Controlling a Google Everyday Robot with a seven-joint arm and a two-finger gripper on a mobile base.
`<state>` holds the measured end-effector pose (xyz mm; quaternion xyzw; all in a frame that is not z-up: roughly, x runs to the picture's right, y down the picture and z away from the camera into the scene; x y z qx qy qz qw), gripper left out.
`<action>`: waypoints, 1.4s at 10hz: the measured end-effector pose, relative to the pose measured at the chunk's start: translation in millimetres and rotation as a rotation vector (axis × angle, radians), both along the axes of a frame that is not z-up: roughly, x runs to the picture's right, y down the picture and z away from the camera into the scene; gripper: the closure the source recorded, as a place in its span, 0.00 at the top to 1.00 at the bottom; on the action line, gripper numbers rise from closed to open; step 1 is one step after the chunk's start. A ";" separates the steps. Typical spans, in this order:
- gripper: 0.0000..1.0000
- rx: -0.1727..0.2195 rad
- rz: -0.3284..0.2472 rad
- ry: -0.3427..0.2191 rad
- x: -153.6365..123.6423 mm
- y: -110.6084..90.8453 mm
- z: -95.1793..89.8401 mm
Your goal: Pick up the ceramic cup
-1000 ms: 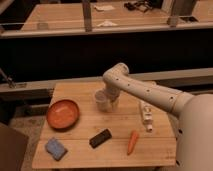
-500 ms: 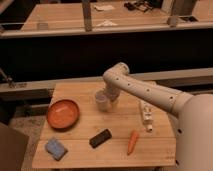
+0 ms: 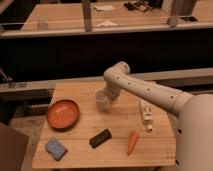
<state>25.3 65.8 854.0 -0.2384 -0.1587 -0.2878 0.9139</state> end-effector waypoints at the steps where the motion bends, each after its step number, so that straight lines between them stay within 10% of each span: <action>1: 0.25 0.004 0.002 -0.001 1.5 -4.9 -3.1; 4: 0.04 0.013 0.002 0.002 3.3 -20.2 -15.5; 14: 0.03 0.041 -0.001 0.006 3.1 -44.0 -35.0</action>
